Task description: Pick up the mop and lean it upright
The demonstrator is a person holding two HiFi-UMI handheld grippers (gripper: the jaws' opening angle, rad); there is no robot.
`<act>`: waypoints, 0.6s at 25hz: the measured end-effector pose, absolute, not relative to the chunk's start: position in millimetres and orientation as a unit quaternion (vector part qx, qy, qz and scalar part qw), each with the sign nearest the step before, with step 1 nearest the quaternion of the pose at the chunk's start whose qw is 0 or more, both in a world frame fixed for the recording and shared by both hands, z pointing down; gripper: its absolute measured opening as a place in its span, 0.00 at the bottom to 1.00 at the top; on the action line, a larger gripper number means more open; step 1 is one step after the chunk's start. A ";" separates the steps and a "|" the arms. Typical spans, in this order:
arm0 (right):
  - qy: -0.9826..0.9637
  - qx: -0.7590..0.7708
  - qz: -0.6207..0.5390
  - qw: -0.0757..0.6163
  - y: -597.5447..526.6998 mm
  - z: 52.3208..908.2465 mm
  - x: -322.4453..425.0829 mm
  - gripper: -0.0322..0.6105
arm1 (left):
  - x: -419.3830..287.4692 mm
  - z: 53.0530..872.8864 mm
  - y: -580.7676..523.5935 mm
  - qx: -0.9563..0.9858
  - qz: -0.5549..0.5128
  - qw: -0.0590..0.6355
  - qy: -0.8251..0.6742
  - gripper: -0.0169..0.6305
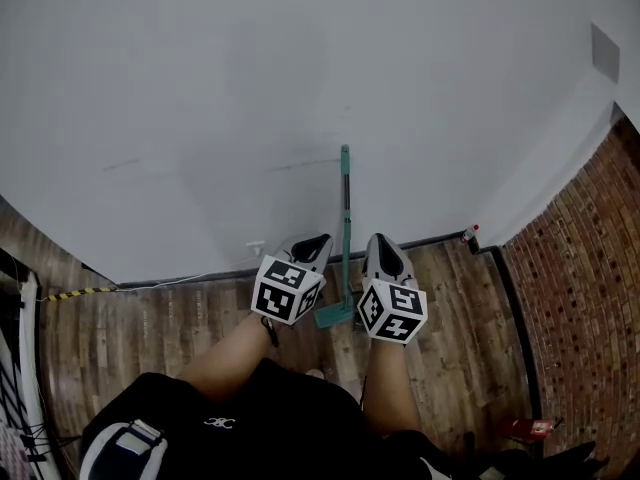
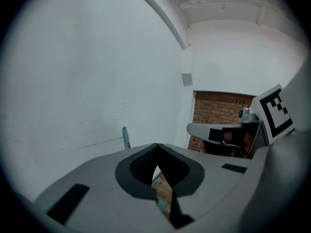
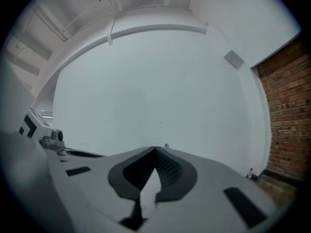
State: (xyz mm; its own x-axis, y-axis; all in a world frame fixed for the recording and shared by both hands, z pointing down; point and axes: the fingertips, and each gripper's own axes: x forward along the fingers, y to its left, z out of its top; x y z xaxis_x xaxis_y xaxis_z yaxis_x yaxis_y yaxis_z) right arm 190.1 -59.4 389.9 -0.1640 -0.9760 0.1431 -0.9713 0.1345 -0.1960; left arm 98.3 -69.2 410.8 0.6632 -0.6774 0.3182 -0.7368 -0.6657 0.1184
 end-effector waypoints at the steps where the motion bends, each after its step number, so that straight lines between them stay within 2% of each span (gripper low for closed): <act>1: 0.756 -0.643 -0.124 0.009 -65.0 392.4 190.7 0.06 | 97.2 414.3 -73.6 0.901 0.127 0.121 -0.396 0.02; 11: 0.770 -0.627 -0.120 -0.029 -128.4 412.5 181.4 0.06 | 90.0 433.8 -133.9 0.890 0.117 0.145 -0.416 0.02; 15: 0.763 -0.632 -0.118 -0.066 -162.7 424.0 186.0 0.06 | 102.9 442.5 -166.5 0.898 0.116 0.153 -0.396 0.02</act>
